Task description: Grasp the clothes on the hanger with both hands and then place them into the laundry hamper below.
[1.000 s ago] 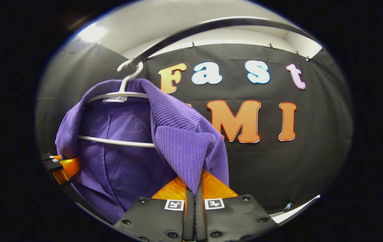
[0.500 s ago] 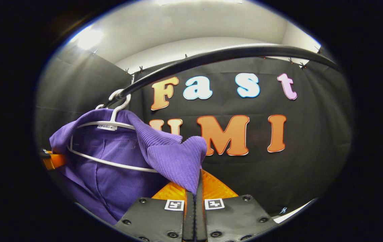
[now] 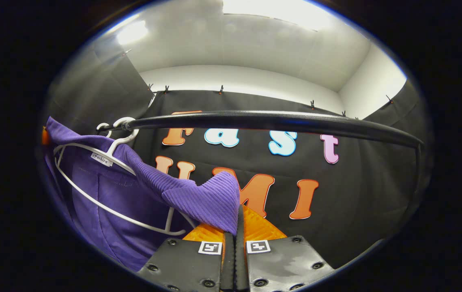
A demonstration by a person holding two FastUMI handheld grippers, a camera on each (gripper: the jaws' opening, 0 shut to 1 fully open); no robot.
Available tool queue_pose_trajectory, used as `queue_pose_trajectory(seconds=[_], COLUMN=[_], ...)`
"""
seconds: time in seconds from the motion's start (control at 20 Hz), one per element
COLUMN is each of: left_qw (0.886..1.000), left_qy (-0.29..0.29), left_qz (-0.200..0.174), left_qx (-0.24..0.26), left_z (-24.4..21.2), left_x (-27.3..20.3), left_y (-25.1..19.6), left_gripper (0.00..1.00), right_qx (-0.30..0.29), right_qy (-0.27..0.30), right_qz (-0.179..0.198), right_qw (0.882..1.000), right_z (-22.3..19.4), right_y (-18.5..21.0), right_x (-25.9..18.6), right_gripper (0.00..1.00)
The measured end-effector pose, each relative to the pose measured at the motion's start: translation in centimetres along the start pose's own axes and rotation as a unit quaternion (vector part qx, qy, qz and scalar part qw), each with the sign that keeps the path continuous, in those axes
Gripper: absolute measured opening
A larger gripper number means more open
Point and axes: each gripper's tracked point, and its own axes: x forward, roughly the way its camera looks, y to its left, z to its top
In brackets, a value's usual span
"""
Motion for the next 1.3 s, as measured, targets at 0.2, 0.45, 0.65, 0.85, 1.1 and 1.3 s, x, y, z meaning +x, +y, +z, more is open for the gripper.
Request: queue_pose_trajectory(seconds=[0.2, 0.45, 0.65, 0.85, 1.1, 1.3], left_qw=[1.000, 0.999, 0.999, 0.999, 0.998, 0.997], left_qy=[-0.017, -0.027, -0.003, 0.009, 0.007, 0.005], left_qz=[-0.012, -0.020, -0.032, -0.050, -0.064, -0.075], left_qx=[0.000, 0.042, 0.040, 0.019, -0.004, -0.011], left_z=[2.4, 3.3, 1.5, 0.5, 0.8, 1.3], left_x=[2.2, 4.7, 5.8, 6.4, 6.7, 6.6], left_y=[1.4, 2.2, 2.6, 2.3, 2.1, 1.9], left_gripper=[0.02, 0.03, 0.04, 0.02, 0.02, 0.04], right_qx=[-0.036, -0.013, 0.026, 0.107, 0.218, 0.354], right_qy=[0.010, 0.033, 0.042, 0.062, 0.077, 0.094], right_qz=[-0.002, 0.018, 0.037, 0.053, 0.068, 0.084], right_qw=[0.999, 0.999, 0.998, 0.991, 0.971, 0.927], right_z=[-2.1, -4.9, -6.1, -7.8, -9.1, -9.7], right_y=[0.3, 2.2, 3.4, 4.2, 5.2, 5.7], right_x=[1.9, 4.0, 4.9, 4.9, 5.1, 5.7], right_gripper=[0.08, 0.09, 0.09, 0.09, 0.09, 0.09])
